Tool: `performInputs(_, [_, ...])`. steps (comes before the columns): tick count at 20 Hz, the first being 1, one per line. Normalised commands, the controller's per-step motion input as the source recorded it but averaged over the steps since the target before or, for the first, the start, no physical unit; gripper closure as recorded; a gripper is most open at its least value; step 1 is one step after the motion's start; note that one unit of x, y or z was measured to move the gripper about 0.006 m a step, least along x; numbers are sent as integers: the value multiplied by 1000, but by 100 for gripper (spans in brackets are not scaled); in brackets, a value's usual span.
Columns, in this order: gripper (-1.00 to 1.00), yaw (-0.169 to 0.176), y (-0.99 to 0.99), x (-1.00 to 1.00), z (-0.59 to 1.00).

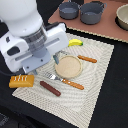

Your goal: Interact with the objects in diverse but meaningful ways.

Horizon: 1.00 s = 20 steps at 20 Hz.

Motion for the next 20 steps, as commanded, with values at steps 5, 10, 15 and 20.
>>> performInputs(5, [-100,56,-266,581,-2])
performInputs(10, [-100,69,-127,594,19])
performInputs(15, [-100,2,-94,515,-63])
performInputs(20, [-100,57,-297,249,-121])
